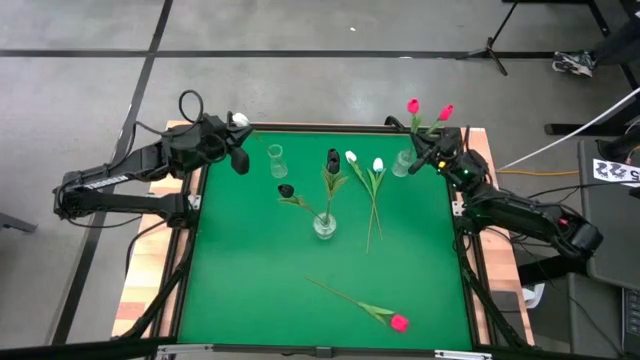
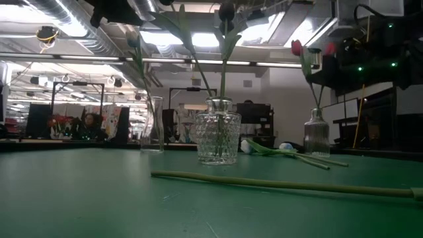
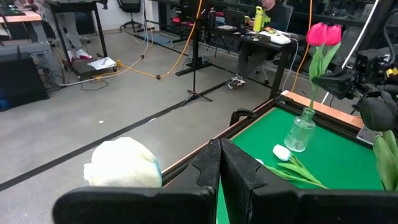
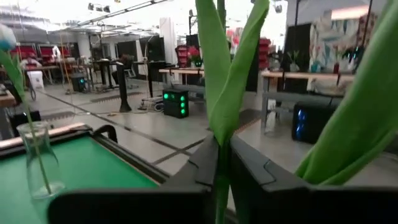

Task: Sort flowers into vase by color
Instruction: Put the top pink tulip into the top right transparent vase

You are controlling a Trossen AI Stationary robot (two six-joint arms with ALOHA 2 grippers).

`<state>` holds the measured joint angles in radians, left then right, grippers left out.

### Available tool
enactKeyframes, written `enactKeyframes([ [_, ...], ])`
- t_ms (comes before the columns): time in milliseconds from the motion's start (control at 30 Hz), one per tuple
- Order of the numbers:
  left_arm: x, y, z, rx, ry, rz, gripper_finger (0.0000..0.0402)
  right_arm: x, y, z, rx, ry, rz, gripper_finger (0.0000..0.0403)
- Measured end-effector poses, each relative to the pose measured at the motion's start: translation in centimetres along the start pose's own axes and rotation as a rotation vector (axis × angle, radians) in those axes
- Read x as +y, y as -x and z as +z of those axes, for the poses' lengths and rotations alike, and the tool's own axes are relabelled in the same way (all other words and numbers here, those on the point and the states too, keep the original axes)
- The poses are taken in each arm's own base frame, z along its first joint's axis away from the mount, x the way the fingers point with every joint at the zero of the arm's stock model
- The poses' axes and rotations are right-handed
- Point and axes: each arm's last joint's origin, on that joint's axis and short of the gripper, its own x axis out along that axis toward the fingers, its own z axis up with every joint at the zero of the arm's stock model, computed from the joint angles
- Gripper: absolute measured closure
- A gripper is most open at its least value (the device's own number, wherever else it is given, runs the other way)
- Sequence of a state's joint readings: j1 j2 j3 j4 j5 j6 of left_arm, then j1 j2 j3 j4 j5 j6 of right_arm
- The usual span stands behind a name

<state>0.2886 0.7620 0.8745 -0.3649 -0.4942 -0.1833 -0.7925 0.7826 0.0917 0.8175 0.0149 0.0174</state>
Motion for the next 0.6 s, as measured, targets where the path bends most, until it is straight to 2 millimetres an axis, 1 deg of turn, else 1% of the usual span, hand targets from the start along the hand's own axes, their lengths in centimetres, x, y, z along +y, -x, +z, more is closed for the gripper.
enactKeyframes([
  [100,0.0,0.0,0.0,0.000,0.000,0.001,0.0393,0.0,0.0,-0.3,0.030,-0.024,0.004,0.0334],
  [167,0.0,0.0,0.0,0.001,-0.001,0.001,0.0393,0.0,0.0,-0.5,0.042,-0.034,0.006,0.0300],
  [333,0.0,0.0,-0.1,0.006,-0.004,0.002,0.0393,0.0,0.0,-0.1,0.011,-0.045,0.014,0.0216],
  [467,0.0,0.0,-0.2,0.022,-0.013,0.005,0.0393,0.1,-0.3,1.4,-0.066,-0.062,0.024,0.0175],
  [600,0.0,0.0,-0.2,0.022,-0.013,0.005,0.0393,0.2,-0.7,3.2,-0.127,-0.064,0.041,0.0160],
])
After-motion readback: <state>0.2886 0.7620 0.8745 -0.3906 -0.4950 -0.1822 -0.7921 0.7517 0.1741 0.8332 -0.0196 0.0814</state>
